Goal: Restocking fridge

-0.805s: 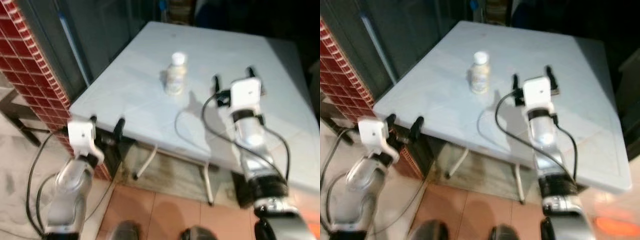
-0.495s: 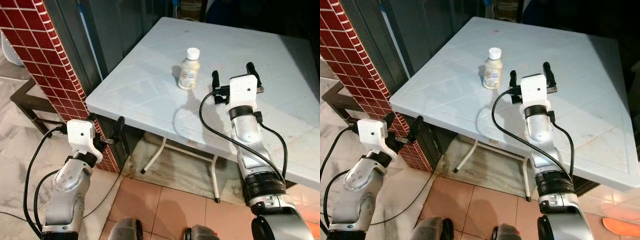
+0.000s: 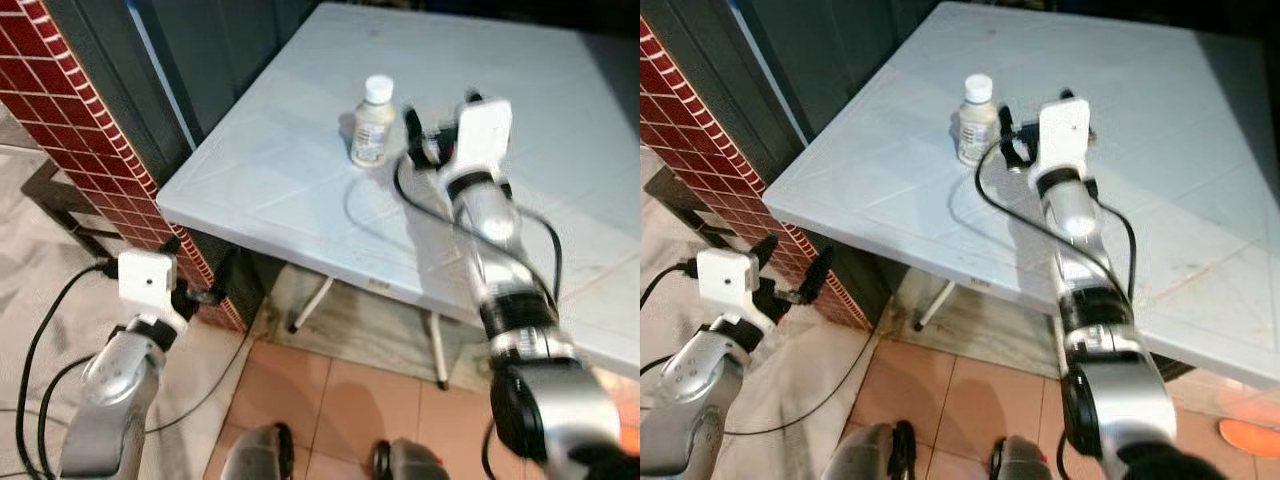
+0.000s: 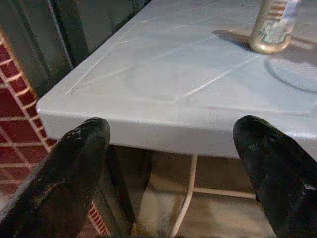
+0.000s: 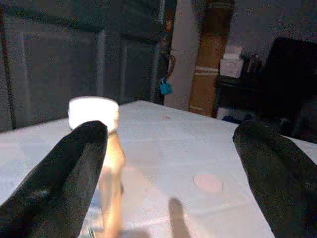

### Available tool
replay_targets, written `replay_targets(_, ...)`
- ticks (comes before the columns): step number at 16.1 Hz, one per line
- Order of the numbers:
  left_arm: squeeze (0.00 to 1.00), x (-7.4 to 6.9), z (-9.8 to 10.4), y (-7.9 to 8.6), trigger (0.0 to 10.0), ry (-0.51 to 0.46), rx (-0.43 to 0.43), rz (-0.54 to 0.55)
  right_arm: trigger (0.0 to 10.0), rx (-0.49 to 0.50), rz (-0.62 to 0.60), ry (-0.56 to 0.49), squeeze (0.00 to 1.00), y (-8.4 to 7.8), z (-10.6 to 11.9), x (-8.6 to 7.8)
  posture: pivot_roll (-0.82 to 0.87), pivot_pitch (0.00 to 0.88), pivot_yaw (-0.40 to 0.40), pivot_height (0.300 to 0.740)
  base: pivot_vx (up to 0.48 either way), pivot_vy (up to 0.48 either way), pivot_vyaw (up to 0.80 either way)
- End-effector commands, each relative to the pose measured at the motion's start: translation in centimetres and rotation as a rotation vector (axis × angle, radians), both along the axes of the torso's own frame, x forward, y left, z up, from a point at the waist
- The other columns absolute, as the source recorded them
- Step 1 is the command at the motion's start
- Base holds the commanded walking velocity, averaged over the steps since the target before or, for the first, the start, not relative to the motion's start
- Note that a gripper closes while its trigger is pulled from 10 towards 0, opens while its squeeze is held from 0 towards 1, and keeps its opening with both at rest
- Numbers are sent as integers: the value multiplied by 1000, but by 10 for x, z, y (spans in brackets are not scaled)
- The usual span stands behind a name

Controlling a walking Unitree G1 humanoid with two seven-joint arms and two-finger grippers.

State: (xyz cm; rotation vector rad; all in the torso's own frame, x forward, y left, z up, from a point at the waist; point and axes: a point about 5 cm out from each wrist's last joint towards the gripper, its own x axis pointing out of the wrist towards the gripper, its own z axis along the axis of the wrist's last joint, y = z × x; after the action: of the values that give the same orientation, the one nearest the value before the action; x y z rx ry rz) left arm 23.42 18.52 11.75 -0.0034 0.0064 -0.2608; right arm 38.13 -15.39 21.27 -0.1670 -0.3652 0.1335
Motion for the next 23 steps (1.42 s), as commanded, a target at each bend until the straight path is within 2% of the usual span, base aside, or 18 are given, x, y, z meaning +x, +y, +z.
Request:
replay_targets(1,0,-4,2,5,10000,9,18,4,10000,9,19,-12,1000,4,5,3,150,168,117,740,0,0,0)
replay_targets(3,0,-9,3,6,10000,24,20,5,10000,-10,24,-27,1000,6,13,8,162,184,123,740,0,0,0)
replay_targets(4,0,-10,3,7,10000,32,22,6,10000,-17,27,-31,933,5,16,10,164,188,124,740,0,0,0)
replay_targets(5,0,-12,3,8,10000,37,23,9,10000,-23,33,-33,682,6,17,12,166,189,126,740,0,0,0)
replay_targets(6,0,-13,3,9,10000,42,19,15,10000,-19,61,-20,0,8,17,13,169,190,126,740,0,0,0)
replay_targets(12,0,-26,4,11,10000,76,26,28,10000,-55,165,7,0,21,25,20,189,233,131,740,0,0,0)
replay_targets(19,0,-38,1,10,10000,114,24,31,10000,-116,200,-8,0,19,45,27,191,273,127,740,0,0,0)
replay_targets(23,0,-42,0,10,10000,134,30,34,10000,-152,297,5,0,29,50,28,196,283,121,740,0,0,0)
